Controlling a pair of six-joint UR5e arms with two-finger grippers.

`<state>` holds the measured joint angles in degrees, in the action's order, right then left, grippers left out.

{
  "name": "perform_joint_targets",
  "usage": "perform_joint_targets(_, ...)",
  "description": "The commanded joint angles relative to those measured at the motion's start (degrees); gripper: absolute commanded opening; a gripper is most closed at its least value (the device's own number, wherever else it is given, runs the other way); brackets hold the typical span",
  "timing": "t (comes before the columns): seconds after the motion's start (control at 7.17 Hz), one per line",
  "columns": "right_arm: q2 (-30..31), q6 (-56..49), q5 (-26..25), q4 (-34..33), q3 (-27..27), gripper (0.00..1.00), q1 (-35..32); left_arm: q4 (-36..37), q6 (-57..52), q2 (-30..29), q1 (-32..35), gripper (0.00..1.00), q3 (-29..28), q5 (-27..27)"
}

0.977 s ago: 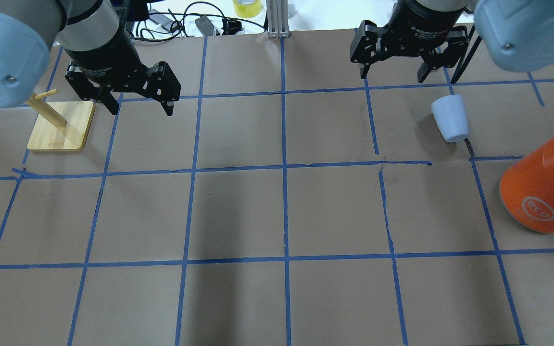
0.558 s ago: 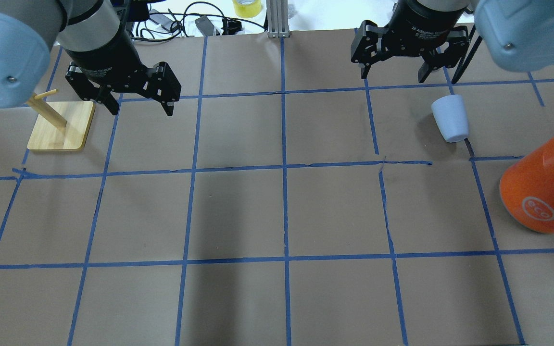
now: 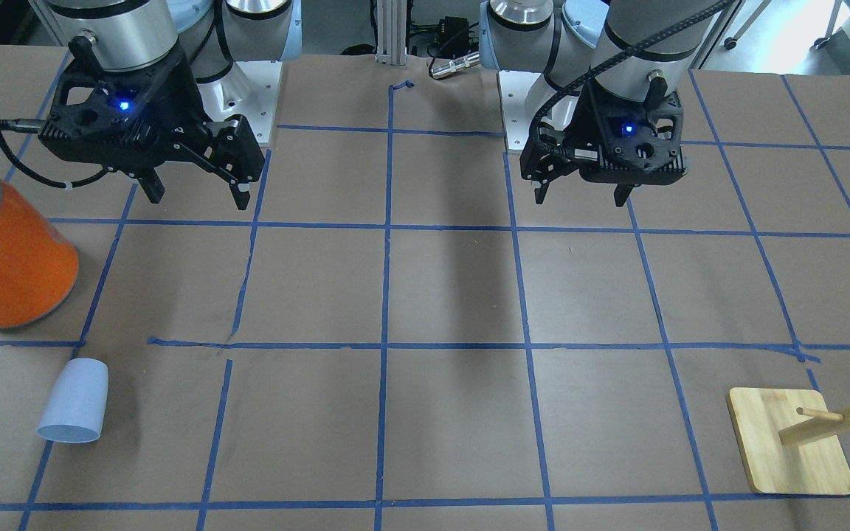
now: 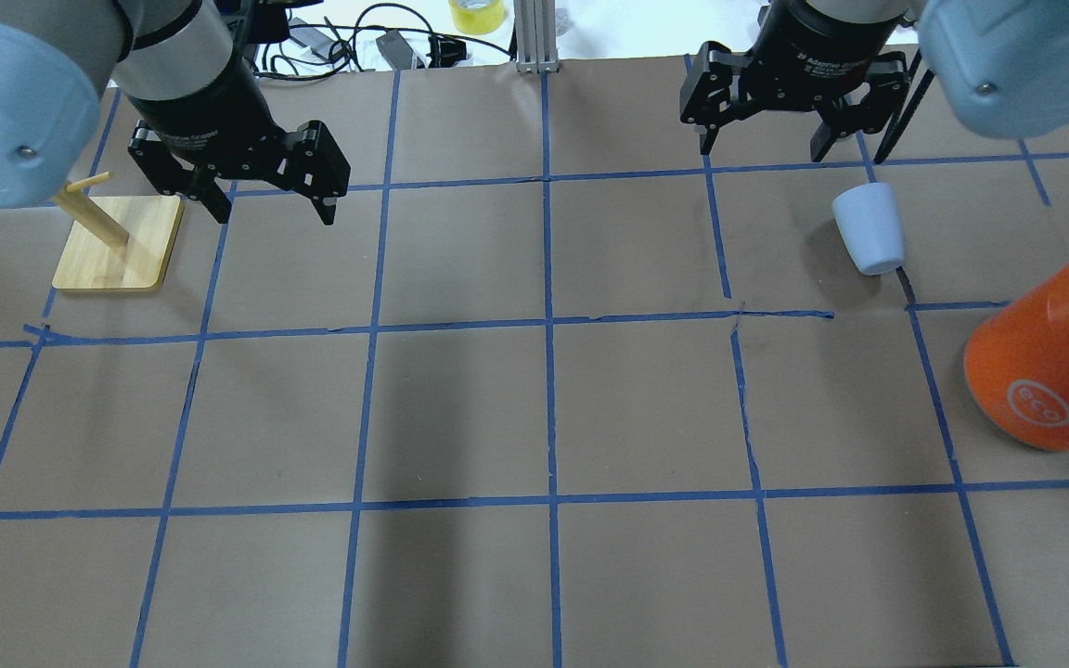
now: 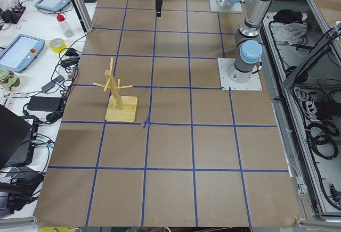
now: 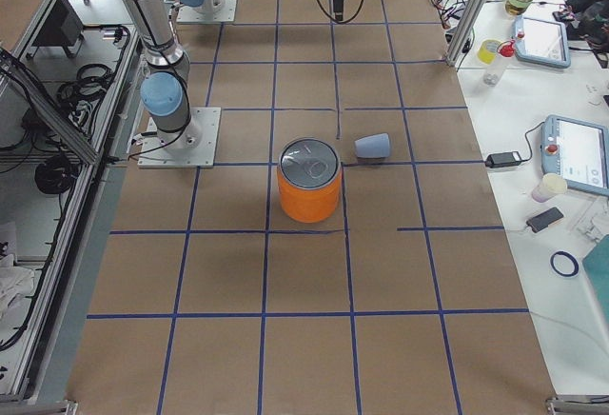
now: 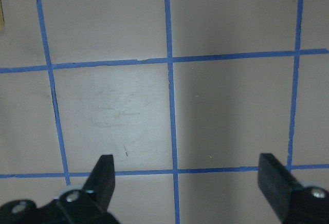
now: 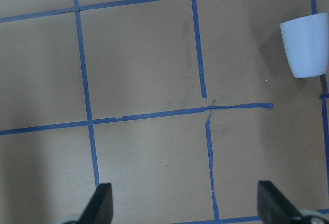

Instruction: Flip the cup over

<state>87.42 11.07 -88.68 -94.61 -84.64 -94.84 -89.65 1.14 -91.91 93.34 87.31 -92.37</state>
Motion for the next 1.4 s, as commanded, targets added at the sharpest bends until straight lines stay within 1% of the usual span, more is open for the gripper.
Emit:
perform_joint_targets(0.0,0.1,0.0,-0.1,0.1,0.0,1.0,0.1,0.0,0.0,0.0,0.0,1.0,0.0,0.0)
perform_joint_targets(0.42,-0.2,-0.2,-0.4,0.0,-0.1,1.0,1.1,0.0,0.0,0.0,0.0,1.0,0.0,0.0)
perform_joint_targets(0.7,-0.2,-1.5,-0.3,0.7,-0.4,1.0,7.6,0.0,0.0,0.1,0.0,1.0,0.0,0.0)
perform_joint_targets(0.84,-0.4,-7.1,-0.1,0.7,-0.7,1.0,11.4,0.0,0.0,0.1,0.0,1.0,0.0,0.0)
perform_joint_targets(0.98,-2.8,-13.2,0.6,0.0,-1.3,1.0,15.2,0.1,0.0,0.1,0.0,1.0,0.0,0.0)
perform_joint_targets(1.12,-6.4,-17.8,0.6,-0.4,-1.6,1.0,18.7,0.0,0.0,0.1,0.0,1.0,0.0,0.0)
perform_joint_targets(1.26,-10.0,-23.8,0.6,-2.8,-1.6,1.0,21.0,0.0,0.0,0.1,0.0,1.0,0.0,0.0)
